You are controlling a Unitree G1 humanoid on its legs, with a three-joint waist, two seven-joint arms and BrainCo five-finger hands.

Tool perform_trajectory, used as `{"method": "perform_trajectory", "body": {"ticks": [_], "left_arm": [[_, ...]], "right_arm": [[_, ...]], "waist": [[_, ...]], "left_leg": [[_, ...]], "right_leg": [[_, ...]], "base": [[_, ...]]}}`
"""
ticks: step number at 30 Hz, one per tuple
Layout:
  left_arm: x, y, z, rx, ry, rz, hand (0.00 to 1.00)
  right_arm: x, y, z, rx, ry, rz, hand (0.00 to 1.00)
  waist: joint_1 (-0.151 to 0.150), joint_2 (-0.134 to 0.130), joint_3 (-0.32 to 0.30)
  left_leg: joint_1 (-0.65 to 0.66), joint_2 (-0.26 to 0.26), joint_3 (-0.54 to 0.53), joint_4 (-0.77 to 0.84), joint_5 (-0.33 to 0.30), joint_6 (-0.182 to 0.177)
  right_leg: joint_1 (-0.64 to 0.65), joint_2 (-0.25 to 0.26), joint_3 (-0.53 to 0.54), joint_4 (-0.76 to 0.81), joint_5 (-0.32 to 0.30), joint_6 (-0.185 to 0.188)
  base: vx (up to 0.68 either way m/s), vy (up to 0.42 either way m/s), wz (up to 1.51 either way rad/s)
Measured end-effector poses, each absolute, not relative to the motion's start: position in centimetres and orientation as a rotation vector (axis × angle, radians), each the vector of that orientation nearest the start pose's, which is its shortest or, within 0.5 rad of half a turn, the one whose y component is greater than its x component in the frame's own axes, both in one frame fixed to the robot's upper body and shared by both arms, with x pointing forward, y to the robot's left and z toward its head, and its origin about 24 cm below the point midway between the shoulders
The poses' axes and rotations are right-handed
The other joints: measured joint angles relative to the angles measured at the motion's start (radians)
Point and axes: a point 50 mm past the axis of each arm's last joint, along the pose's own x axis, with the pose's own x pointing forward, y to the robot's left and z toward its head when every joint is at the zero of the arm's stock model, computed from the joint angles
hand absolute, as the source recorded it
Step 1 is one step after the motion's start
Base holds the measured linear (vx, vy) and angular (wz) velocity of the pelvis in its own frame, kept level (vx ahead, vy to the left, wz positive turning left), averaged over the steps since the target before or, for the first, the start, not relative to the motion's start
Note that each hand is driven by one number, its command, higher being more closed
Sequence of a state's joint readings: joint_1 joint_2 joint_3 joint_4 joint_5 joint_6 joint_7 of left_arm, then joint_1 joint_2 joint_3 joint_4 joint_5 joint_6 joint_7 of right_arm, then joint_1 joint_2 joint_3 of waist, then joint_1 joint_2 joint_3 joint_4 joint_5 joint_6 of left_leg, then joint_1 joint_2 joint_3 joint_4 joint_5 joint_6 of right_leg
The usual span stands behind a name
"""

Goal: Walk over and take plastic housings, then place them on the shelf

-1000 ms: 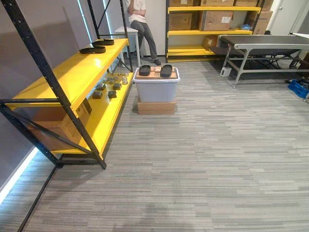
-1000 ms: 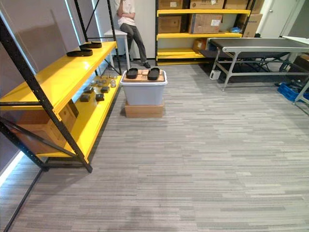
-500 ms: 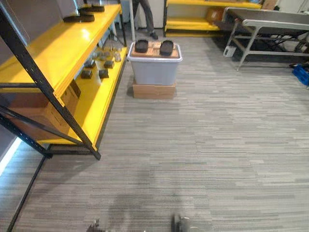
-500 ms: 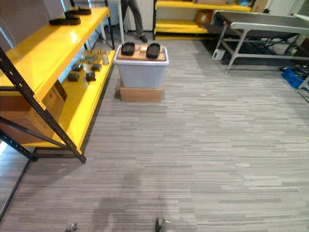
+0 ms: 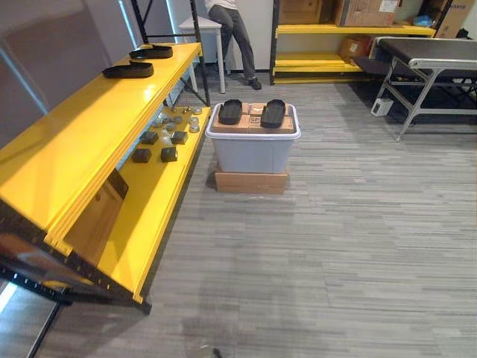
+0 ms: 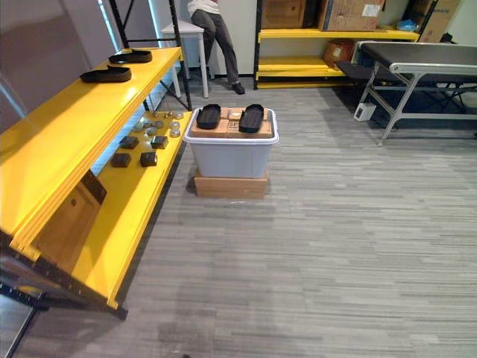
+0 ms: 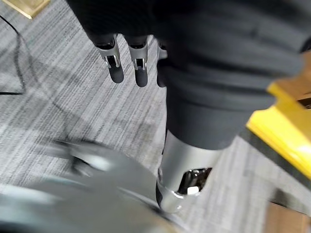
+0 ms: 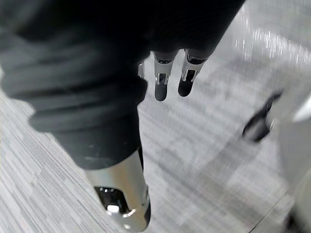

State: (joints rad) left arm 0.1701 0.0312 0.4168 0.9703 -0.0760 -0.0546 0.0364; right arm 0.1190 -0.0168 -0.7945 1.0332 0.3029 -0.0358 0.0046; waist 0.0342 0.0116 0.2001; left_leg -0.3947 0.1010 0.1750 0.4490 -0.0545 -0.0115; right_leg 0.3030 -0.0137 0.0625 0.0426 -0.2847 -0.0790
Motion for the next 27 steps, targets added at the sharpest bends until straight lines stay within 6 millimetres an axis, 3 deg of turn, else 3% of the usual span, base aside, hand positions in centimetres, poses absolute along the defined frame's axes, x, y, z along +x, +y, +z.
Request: {"method": "perform_trajectory", "body": {"ticks": [1, 3, 4, 5, 6, 7, 8, 9, 10, 11, 12, 14, 15, 16, 17, 18, 19, 20, 21, 22, 23, 24, 25, 27], "left_arm": [[5.8, 22.4, -16.1, -0.197, 1.077, 0.539, 0.0], [5.6, 23.0, -16.0, -0.199, 1.074, 0.561, 0.0], [4.7, 23.8, -16.1, -0.203, 1.096, 0.604, 0.0], [3.6, 23.6, -16.2, -0.205, 1.125, 0.609, 0.0], [3.5, 23.8, -16.2, -0.201, 1.127, 0.61, 0.0], [4.1, 24.2, -16.0, -0.196, 1.114, 0.606, 0.0], [5.0, 24.0, -16.0, -0.212, 1.098, 0.606, 0.0], [5.5, 23.5, -16.1, -0.233, 1.088, 0.605, 0.0], [6.2, 23.1, -16.1, -0.258, 1.071, 0.604, 0.0], [7.0, 22.8, -16.0, -0.273, 1.051, 0.596, 0.0], [7.4, 22.6, -16.0, -0.287, 1.038, 0.597, 0.0], [9.1, 22.5, -15.5, -0.328, 0.972, 0.621, 0.0], [9.5, 22.6, -15.4, -0.334, 0.954, 0.625, 0.0], [9.7, 21.9, -15.5, -0.368, 0.948, 0.635, 0.0], [9.7, 21.4, -15.6, -0.387, 0.954, 0.634, 0.0], [9.5, 21.0, -15.7, -0.429, 0.948, 0.666, 0.0], [9.3, 20.9, -15.7, -0.445, 0.947, 0.681, 0.0], [9.1, 20.8, -15.8, -0.468, 0.947, 0.706, 0.0], [8.4, 20.7, -16.0, -0.505, 0.957, 0.741, 0.0], [7.9, 20.9, -16.1, -0.51, 0.964, 0.759, 0.0], [6.6, 21.4, -16.2, -0.496, 0.983, 0.784, 0.0], [5.9, 21.6, -16.3, -0.488, 1.003, 0.793, 0.0], [4.6, 21.9, -16.4, -0.479, 1.03, 0.811, 0.0], [3.0, 22.1, -16.6, -0.482, 1.07, 0.835, 0.0]], "right_arm": [[4.3, -24.6, -16.1, 0.614, 0.942, -0.947, 0.0], [4.7, -24.1, -16.3, 0.617, 0.966, -0.919, 0.0], [4.1, -23.6, -16.5, 0.63, 0.991, -0.93, 0.0], [2.5, -24.1, -16.6, 0.614, 1.016, -0.963, 0.0], [2.3, -23.9, -16.7, 0.623, 1.023, -0.969, 0.0], [1.7, -23.3, -16.8, 0.633, 1.039, -0.964, 0.0], [1.9, -23.4, -16.7, 0.614, 1.036, -0.943, 0.0], [2.0, -23.6, -16.7, 0.601, 1.032, -0.933, 0.0], [1.8, -23.7, -16.6, 0.589, 1.031, -0.926, 0.0], [1.2, -23.6, -16.6, 0.577, 1.05, -0.92, 0.0], [0.8, -23.6, -16.6, 0.576, 1.06, -0.925, 0.0], [-0.4, -23.5, -16.6, 0.576, 1.087, -0.942, 0.0], [-0.9, -23.4, -16.6, 0.574, 1.097, -0.949, 0.0], [-1.2, -23.7, -16.6, 0.573, 1.101, -0.963, 0.0], [-1.0, -24.0, -16.5, 0.571, 1.09, -0.968, 0.0], [-0.8, -24.6, -16.3, 0.574, 1.056, -0.987, 0.0], [-1.0, -24.6, -16.3, 0.581, 1.051, -0.997, 0.0], [-1.2, -24.3, -16.3, 0.594, 1.049, -1.005, 0.0], [-1.4, -24.3, -16.3, 0.611, 1.048, -1.023, 0.0], [-1.5, -24.2, -16.3, 0.622, 1.049, -1.029, 0.0], [-1.5, -24.0, -16.4, 0.634, 1.052, -1.031, 0.0], [-1.5, -23.8, -16.5, 0.647, 1.054, -1.035, 0.0], [-1.5, -23.9, -16.5, 0.649, 1.054, -1.038, 0.0], [-1.4, -24.3, -16.4, 0.651, 1.048, -1.053, 0.0]], "waist": [[-0.005, -0.013, -0.029], [-0.013, -0.011, -0.027], [-0.011, -0.028, -0.034], [-0.018, -0.042, -0.066], [-0.02, -0.051, -0.067], [-0.02, -0.091, -0.065], [-0.024, -0.091, -0.057], [-0.03, -0.079, -0.046], [-0.048, -0.046, -0.032], [-0.063, -0.022, -0.027], [-0.071, -0.009, -0.029], [-0.087, 0.002, -0.042], [-0.089, -0.007, -0.049], [-0.088, 0.013, -0.051], [-0.077, 0.034, -0.054], [-0.081, 0.034, -0.054], [-0.08, 0.037, -0.051], [-0.083, 0.046, -0.043], [-0.08, 0.058, -0.028], [-0.079, 0.059, -0.028], [-0.071, 0.05, -0.027], [-0.064, 0.046, -0.028], [-0.054, 0.032, -0.033], [-0.039, 0.023, -0.036]], "left_leg": [[0.002, -0.021, 0.013, 0.025, -0.044, 0.005], [-0.002, 0.016, 0.018, 0.139, -0.066, 0.016], [-0.007, 0.002, 0.009, 0.216, -0.088, 0.05], [0.084, -0.042, 0.013, 0.041, -0.068, 0.134], [0.127, -0.053, 0.003, 0.036, -0.101, 0.191], [0.208, -0.091, -0.02, -0.01, -0.148, 0.191], [0.28, -0.108, -0.022, -0.046, -0.167, 0.192], [0.334, -0.107, -0.026, -0.069, -0.173, 0.203], [0.442, -0.097, -0.043, -0.13, -0.178, 0.205], [0.538, -0.077, -0.056, -0.192, -0.179, 0.195], [0.58, -0.061, -0.061, -0.214, -0.183, 0.187], [0.698, -0.013, -0.086, -0.287, -0.221, 0.133], [0.718, -0.012, -0.095, -0.301, -0.233, 0.12], [0.762, 0.025, -0.103, -0.303, -0.239, 0.106], [0.762, 0.046, -0.09, -0.285, -0.219, 0.076], [0.718, 0.074, -0.101, -0.121, -0.131, 0.008], [0.69, 0.091, -0.109, -0.02, -0.094, -0.016], [0.622, 0.121, -0.14, 0.179, -0.015, -0.077], [0.506, 0.162, -0.176, 0.491, 0.012, -0.179], [0.453, 0.183, -0.169, 0.626, 0.005, -0.188], [0.371, 0.228, -0.101, 0.789, -0.006, -0.162], [0.337, 0.239, -0.06, 0.817, -0.026, -0.117], [0.265, 0.253, 0.018, 0.8, -0.066, -0.052], [0.176, 0.228, 0.087, 0.613, -0.124, -0.052]], "right_leg": [[0.0, -0.022, 0.02, 0.013, 0.021, -0.002], [-0.025, 0.002, 0.083, 0.137, 0.1, 0.041], [-0.04, 0.019, 0.093, 0.274, 0.146, 0.111], [-0.091, 0.026, 0.077, 0.477, 0.211, 0.345], [-0.125, 0.03, 0.077, 0.593, 0.283, 0.339], [-0.237, 0.001, 0.028, 0.834, 0.387, 0.35], [-0.368, -0.044, -0.032, 1.033, 0.308, 0.335], [-0.424, -0.062, -0.061, 1.09, 0.26, 0.317], [-0.508, -0.093, -0.115, 1.11, 0.171, 0.247], [-0.578, -0.112, -0.153, 1.029, 0.094, 0.186], [-0.607, -0.114, -0.162, 0.954, 0.077, 0.181], [-0.679, -0.109, -0.154, 0.497, 0.118, 0.183], [-0.69, -0.115, -0.153, 0.37, 0.162, 0.181], [-0.685, -0.086, -0.166, 0.392, 0.28, 0.095], [-0.687, -0.068, -0.173, 0.42, 0.258, 0.094], [-0.653, -0.057, -0.195, 0.494, 0.153, 0.065], [-0.623, -0.05, -0.207, 0.499, 0.12, 0.057], [-0.562, -0.036, -0.223, 0.492, 0.082, 0.048], [-0.455, -0.008, -0.251, 0.447, 0.051, 0.033], [-0.399, 0.008, -0.26, 0.412, 0.044, 0.027], [-0.295, 0.029, -0.257, 0.332, 0.039, 0.02], [-0.247, 0.03, -0.251, 0.293, 0.037, 0.017], [-0.166, 0.026, -0.238, 0.214, 0.031, 0.016], [-0.094, 0.003, -0.218, 0.145, 0.03, 0.042]], "base": [[0.78, 0.176, -0.13], [0.92, 0.241, 0.0], [0.67, 0.227, -0.04], [0.57, 0.238, 0.05], [0.54, 0.158, 0.3], [0.65, 0.098, 0.32], [0.57, -0.015, 0.3], [0.59, -0.05, 0.19], [0.64, -0.066, 0.32], [0.67, -0.088, 0.44], [0.87, -0.201, 0.53], [0.93, -0.32, 0.55], [0.88, -0.372, 0.43], [0.73, -0.304, 0.07], [1.02, -0.419, 0.08], [0.77, -0.317, 0.04], [0.86, -0.361, 0.31], [0.52, -0.198, 0.34], [0.62, -0.195, 0.34], [0.57, -0.119, 0.18], [0.55, -0.09, -0.03], [0.53, -0.065, -0.14], [0.53, -0.043, -0.2], [0.52, 0.021, -0.34]]}}
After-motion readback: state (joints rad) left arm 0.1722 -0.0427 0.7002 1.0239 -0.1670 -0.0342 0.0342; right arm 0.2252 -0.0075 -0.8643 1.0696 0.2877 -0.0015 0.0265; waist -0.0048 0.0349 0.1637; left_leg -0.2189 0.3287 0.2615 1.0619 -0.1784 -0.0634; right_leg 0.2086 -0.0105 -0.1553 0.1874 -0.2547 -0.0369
